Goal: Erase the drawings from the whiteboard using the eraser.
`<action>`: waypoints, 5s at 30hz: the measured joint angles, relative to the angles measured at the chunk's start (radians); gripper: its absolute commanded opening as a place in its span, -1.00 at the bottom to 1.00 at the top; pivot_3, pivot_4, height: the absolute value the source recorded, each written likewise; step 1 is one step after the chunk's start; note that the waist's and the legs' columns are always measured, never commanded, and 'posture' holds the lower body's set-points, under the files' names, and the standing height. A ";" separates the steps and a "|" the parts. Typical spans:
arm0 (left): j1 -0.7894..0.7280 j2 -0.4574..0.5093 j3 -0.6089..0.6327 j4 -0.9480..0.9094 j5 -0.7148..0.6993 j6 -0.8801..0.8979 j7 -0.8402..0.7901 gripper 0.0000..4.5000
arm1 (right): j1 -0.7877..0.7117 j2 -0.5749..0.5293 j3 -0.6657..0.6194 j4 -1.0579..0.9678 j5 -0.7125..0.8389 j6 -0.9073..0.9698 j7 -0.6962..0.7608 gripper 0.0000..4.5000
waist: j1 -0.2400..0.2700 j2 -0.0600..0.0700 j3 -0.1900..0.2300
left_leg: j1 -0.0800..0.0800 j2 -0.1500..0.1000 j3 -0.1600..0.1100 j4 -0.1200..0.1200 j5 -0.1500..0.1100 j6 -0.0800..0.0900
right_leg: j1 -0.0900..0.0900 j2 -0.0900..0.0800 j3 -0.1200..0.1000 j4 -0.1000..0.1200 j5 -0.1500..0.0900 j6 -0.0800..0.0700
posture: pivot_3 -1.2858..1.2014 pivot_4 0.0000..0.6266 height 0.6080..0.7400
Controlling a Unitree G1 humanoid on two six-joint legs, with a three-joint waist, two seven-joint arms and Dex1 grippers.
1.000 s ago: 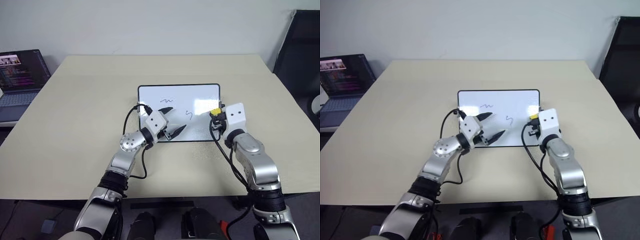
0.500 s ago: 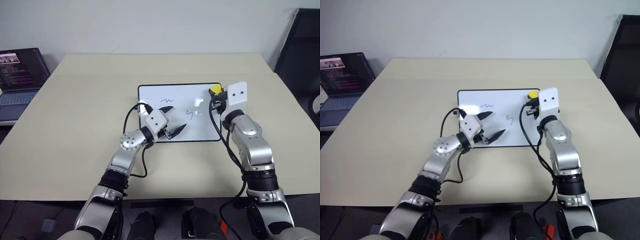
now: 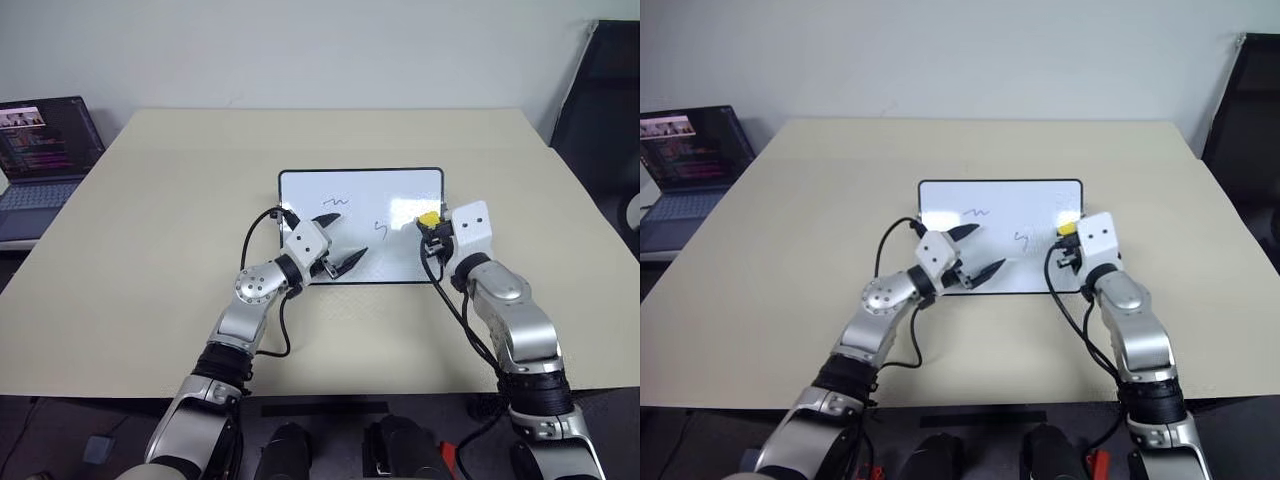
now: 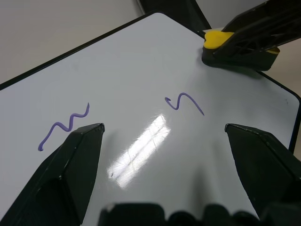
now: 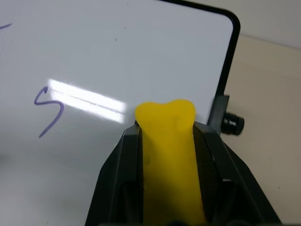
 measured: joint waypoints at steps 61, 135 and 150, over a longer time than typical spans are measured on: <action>0.195 0.068 0.012 -0.269 0.042 0.164 0.082 1.00 | 0.094 -0.106 0.185 0.056 -0.142 -0.274 0.176 -0.51 | 0.000 -0.001 0.000 | 0.001 0.001 0.000 -0.003 0.000 0.000 | 0.000 0.000 0.000 -0.002 0.000 -0.001 | 0.03 -0.52 1.00; 0.171 0.111 0.071 -0.228 0.109 0.154 0.216 1.00 | -0.555 0.136 0.306 0.830 -0.206 -0.791 0.257 -0.51 | 0.000 -0.002 0.002 | 0.000 0.001 0.000 -0.006 0.000 0.000 | -0.001 -0.001 0.000 -0.003 0.001 -0.003 | 0.03 -0.52 1.00; 0.175 0.113 0.072 -0.232 0.109 0.166 0.217 1.00 | -0.660 0.110 0.329 1.050 -0.310 -0.861 0.231 -0.51 | 0.002 -0.002 0.002 | 0.001 0.001 -0.001 -0.005 0.001 0.001 | -0.001 -0.001 0.000 0.001 0.001 -0.003 | 0.03 -0.52 1.00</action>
